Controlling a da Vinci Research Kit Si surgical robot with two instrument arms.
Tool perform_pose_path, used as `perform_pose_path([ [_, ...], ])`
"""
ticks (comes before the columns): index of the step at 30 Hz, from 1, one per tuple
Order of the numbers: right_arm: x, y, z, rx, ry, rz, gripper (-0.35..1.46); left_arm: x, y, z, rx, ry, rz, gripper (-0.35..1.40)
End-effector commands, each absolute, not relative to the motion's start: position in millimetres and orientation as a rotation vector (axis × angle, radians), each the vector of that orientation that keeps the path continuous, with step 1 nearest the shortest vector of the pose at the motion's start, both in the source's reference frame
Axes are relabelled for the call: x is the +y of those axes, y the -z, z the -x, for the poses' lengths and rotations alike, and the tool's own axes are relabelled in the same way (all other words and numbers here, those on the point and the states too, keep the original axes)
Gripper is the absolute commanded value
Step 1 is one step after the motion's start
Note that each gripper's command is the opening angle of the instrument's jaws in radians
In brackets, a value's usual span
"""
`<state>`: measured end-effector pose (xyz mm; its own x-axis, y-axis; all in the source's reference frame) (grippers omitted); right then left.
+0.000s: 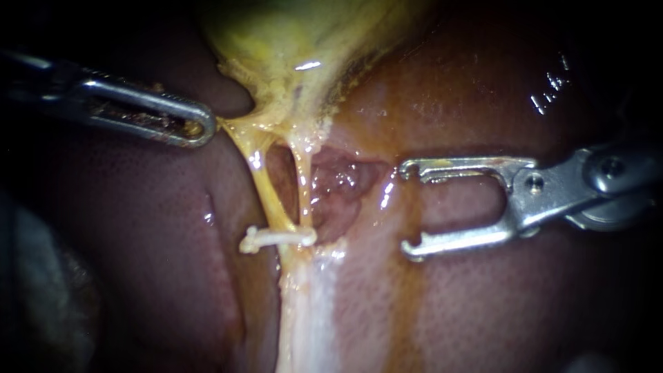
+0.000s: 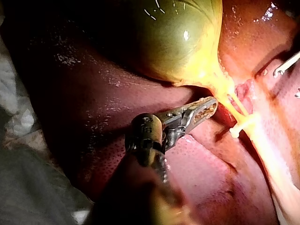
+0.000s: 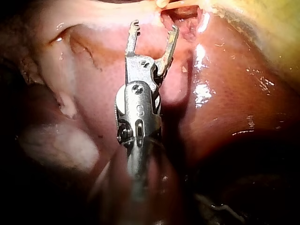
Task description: Going back first clip left tube
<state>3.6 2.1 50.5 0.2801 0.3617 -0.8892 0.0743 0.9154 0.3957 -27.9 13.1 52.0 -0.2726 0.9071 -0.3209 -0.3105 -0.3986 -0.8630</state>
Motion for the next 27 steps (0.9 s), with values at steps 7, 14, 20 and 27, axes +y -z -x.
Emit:
perform_pose_path([
  [7,2.1,-50.5,-3.0,1.255,-0.18,-0.397,0.5,12.7,-53.4,29.1,-0.861,-1.8,1.075,-0.35],
  [14,2.0,-50.5,-2.7,1.255,-0.179,-0.397,0.5,12.6,-55.6,31.1,-0.863,-1.805,1.078,-0.35],
  [20,2.0,-50.5,-2.5,1.255,-0.18,-0.396,0.5,12.5,-57.4,33.1,-0.87,-1.808,1.083,-0.35],
  [27,1.9,-50.6,-2.4,1.253,-0.174,-0.401,0.5,12.2,-57.8,33.4,-0.873,-1.815,1.078,-0.35],
])
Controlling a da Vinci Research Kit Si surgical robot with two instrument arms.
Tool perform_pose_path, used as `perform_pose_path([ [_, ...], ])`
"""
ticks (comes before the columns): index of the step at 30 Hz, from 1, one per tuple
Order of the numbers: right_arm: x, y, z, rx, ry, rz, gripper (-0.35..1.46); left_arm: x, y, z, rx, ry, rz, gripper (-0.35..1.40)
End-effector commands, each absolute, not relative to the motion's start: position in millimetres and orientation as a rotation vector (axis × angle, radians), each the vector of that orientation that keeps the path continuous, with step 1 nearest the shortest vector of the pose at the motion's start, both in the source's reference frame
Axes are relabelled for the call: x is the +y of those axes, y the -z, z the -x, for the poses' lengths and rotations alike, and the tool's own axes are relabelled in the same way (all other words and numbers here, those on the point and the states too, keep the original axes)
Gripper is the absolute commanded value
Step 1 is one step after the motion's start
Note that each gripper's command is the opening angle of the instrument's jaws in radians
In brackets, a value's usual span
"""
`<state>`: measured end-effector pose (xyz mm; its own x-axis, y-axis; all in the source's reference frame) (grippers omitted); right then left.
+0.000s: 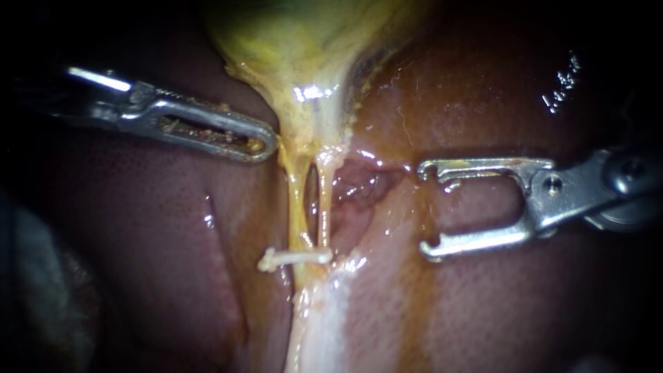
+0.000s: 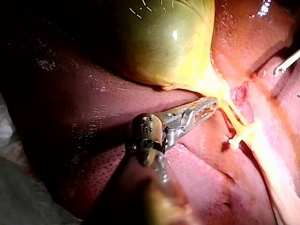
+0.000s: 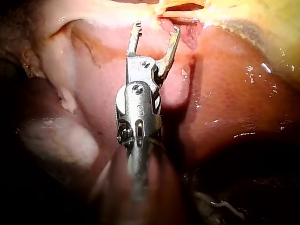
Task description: Going back first clip left tube
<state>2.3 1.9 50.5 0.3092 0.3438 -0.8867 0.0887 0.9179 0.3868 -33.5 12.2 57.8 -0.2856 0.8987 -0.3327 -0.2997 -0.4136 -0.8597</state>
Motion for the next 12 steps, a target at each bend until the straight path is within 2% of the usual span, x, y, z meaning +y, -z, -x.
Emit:
perform_pose_path([
  [1,1.8,-50.6,-2.4,1.253,-0.173,-0.401,0.5,12.2,-57.8,33.4,-0.873,-1.816,1.078,-0.35],
  [12,1.8,-50.7,-2.4,1.252,-0.166,-0.408,0.5,12.2,-57.9,33.1,-0.875,-1.819,1.076,-0.35],
])
